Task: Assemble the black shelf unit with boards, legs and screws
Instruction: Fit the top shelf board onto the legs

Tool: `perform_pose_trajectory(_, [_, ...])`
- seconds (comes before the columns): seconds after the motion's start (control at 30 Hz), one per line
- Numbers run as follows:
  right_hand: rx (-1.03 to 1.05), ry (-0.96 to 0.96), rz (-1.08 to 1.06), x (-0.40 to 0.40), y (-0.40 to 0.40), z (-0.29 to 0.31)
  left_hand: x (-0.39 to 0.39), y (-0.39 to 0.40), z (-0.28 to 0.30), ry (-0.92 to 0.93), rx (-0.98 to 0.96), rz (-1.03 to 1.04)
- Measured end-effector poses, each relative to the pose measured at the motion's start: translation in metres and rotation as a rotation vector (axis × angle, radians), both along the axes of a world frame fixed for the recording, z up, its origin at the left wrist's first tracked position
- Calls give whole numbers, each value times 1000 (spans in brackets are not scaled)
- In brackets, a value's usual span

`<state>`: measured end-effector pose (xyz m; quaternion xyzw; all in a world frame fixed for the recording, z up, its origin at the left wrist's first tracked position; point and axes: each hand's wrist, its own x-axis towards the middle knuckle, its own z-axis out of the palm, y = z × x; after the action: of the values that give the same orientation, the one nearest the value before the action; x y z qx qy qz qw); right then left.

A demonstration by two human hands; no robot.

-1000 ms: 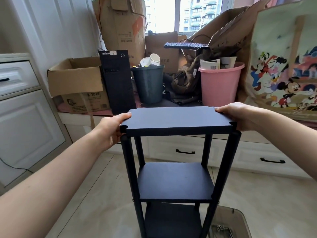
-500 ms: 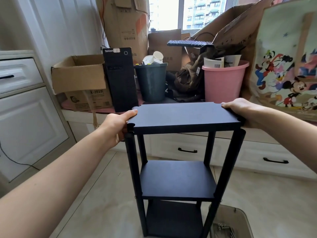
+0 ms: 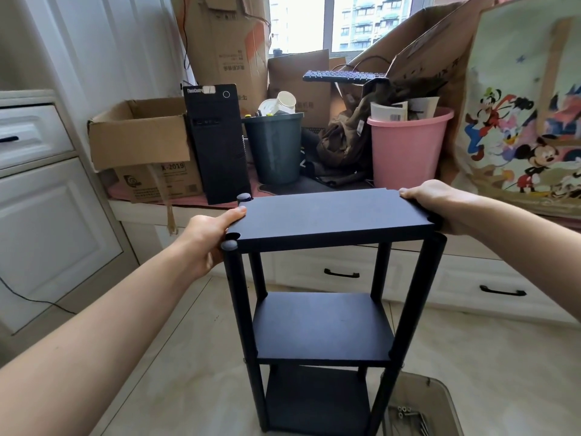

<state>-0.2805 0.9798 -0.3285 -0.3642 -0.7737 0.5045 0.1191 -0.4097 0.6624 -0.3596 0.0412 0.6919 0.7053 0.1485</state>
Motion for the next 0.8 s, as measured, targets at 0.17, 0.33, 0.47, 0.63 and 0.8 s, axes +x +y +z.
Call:
perform_pose_trajectory(0.17, [-1,-14,-14,-2,-2,0,-1,0,0,7,-9,2])
perform_pose_trajectory(0.33, [-10,6,-32,-1,-3,-2,-3,0,-1,9,15,-5])
perform_pose_trajectory(0.47, [6,6,-40,-1,-6,-4,-4,-1,-2,9,16,4])
perform_pose_trajectory(0.63, [-4,14,-51,0,-7,-6,-5,-2,-2,6,21,3])
perform_pose_trajectory(0.8, [-26,39,-58,1,-8,-9,-5,-2,-3,10,22,10])
